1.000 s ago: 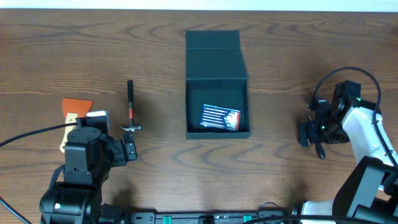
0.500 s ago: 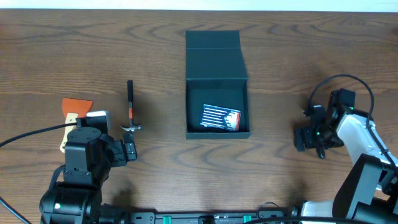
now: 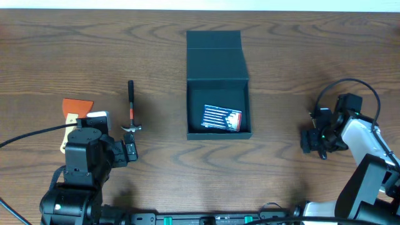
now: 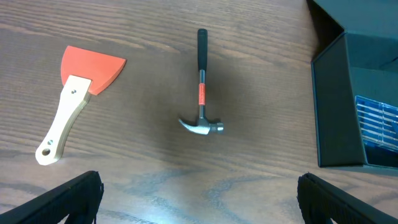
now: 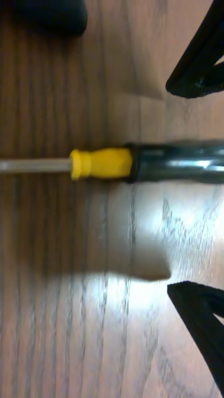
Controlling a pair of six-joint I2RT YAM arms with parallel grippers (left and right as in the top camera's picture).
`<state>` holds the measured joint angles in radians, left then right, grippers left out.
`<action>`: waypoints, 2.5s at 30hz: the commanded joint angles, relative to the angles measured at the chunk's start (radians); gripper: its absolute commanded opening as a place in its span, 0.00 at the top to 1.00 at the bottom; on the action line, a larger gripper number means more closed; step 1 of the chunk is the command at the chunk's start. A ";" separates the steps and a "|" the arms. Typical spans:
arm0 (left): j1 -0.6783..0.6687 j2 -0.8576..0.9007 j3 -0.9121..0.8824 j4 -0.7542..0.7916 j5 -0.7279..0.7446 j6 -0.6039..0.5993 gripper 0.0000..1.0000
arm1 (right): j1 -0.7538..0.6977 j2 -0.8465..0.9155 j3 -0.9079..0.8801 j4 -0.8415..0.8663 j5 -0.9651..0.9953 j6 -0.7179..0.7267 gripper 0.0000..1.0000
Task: Pack container
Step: 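Grasp the yellow-black screwdriver handle with the right gripper, then carry the screwdriver into the box and release it beside the case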
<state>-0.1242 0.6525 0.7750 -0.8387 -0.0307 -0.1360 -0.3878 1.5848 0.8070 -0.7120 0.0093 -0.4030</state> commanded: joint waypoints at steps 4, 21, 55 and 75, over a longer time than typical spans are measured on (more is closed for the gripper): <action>0.006 -0.001 0.016 -0.002 -0.011 -0.011 0.01 | -0.045 0.005 -0.012 0.020 0.005 -0.006 0.18; 0.006 -0.001 0.016 -0.002 -0.011 -0.011 0.01 | -0.047 0.005 -0.071 0.100 -0.017 -0.007 0.26; 0.006 -0.001 0.016 -0.002 -0.010 -0.012 0.01 | -0.043 0.005 -0.069 0.118 -0.092 0.023 0.99; 0.006 -0.001 0.016 -0.002 -0.007 -0.011 0.02 | 0.147 0.003 0.423 -0.293 -0.186 0.325 0.99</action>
<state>-0.1242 0.6525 0.7750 -0.8387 -0.0303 -0.1379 -0.3119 1.5887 1.1248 -0.9630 -0.1463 -0.0689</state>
